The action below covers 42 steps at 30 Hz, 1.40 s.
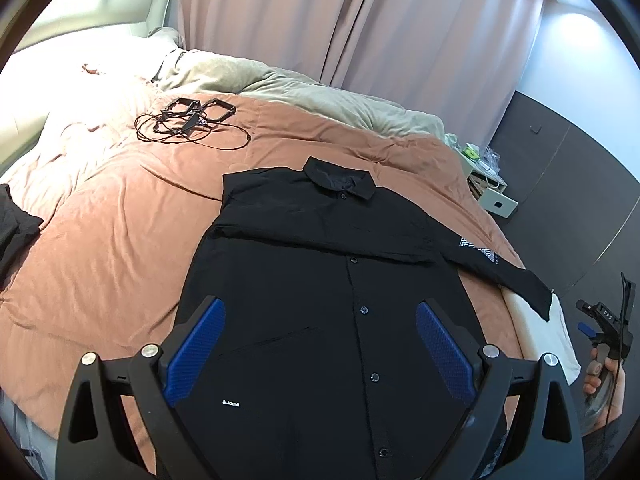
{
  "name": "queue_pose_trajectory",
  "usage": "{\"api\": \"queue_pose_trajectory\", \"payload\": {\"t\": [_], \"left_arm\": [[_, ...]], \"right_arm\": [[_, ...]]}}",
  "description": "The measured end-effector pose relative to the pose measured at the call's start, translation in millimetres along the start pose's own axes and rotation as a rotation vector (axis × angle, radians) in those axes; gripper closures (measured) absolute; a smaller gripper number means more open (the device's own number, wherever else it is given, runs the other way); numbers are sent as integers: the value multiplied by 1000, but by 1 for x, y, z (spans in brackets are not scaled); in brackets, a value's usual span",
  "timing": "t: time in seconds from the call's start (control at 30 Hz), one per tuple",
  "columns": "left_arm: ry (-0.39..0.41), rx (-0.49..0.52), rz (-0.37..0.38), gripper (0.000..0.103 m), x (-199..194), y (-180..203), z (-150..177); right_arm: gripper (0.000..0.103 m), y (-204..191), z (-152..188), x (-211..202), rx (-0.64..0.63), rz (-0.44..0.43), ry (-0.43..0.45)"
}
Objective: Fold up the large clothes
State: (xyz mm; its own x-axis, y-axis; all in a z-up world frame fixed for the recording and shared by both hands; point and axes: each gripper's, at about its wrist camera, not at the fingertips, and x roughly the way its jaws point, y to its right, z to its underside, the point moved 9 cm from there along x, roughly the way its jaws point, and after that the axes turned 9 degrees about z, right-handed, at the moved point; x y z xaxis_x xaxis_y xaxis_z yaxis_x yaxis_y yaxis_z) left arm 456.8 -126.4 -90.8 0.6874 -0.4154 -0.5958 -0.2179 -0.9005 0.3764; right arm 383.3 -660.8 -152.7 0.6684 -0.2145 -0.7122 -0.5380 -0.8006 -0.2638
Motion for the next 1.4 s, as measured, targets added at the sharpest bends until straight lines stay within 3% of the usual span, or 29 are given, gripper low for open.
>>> {"api": "queue_pose_trajectory", "payload": {"t": [0.33,0.73,0.8,0.9,1.0,1.13,1.17,1.23,1.27,1.4], "left_arm": [[10,8,-42,5,20,-4,10],[-15,-29,-100,5,38,-39,29],[-14,-34,-114,5,35,-46,33],[-14,-53,-126,5,30,-56,37],[-15,-38,-146,5,26,-64,37],[-11,-23,-166,5,25,-78,37],[-19,-24,-170,5,28,-84,38],[-32,-26,-171,5,34,-93,39],[-37,-30,-173,5,37,-98,39],[-33,-63,-153,5,40,-112,44]], "right_arm": [[11,44,-12,43,73,-9,-50],[17,74,-33,111,211,-26,-115],[17,88,-33,122,269,8,-134],[17,97,-30,138,381,-62,-171],[19,112,-25,155,443,-49,-185],[33,133,-29,174,564,-51,-152],[41,137,-32,177,582,-41,-143],[73,144,-35,182,616,-22,-140],[100,147,-35,185,631,-26,-151],[100,139,-49,169,575,-14,-98]]}}
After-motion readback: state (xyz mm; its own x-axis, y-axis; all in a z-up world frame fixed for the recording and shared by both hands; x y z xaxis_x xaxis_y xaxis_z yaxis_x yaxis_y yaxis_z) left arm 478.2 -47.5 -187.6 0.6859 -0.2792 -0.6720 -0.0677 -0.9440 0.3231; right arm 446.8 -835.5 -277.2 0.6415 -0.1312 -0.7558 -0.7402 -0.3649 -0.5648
